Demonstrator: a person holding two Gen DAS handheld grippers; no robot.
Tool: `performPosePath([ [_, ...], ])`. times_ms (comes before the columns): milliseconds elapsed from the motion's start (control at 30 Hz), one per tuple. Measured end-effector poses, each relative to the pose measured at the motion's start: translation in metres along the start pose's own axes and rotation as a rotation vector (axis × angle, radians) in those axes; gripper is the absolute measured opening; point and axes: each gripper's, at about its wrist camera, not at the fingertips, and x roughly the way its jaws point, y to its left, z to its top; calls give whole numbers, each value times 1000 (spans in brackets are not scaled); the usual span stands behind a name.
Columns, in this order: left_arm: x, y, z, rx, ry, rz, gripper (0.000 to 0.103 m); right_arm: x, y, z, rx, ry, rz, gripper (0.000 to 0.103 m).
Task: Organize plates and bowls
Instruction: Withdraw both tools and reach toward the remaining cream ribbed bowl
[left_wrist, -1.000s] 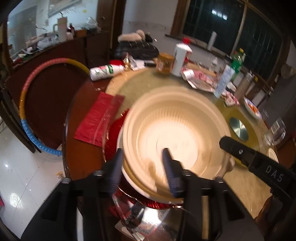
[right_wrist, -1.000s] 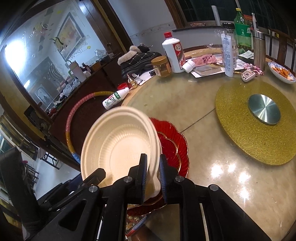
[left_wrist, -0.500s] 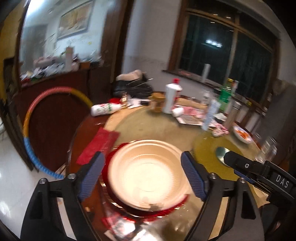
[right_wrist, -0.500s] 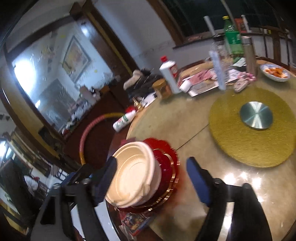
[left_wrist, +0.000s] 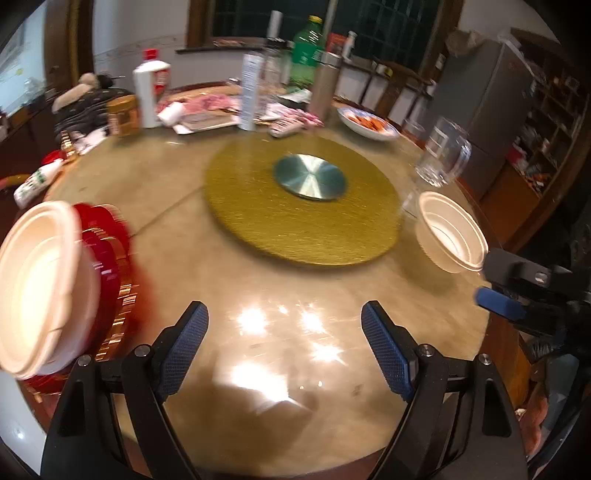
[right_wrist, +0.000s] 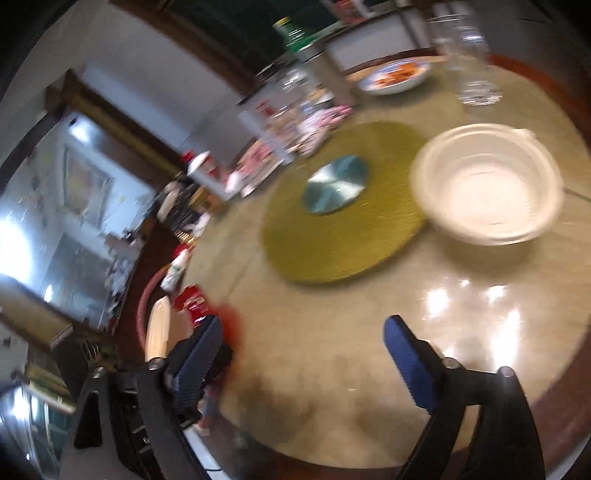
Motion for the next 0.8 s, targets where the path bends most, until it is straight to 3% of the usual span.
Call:
performPosePath([
  [233, 28, -67, 25, 52, 12, -45, 85, -49, -78, 34, 122, -113, -118, 102],
  [533, 77, -139, 45, 120, 71, -86, 85, -30, -146, 69, 242, -90, -173, 100],
  [800, 107, -159, 53, 95, 92, -69, 85, -5, -166, 81, 268, -59, -190, 64],
])
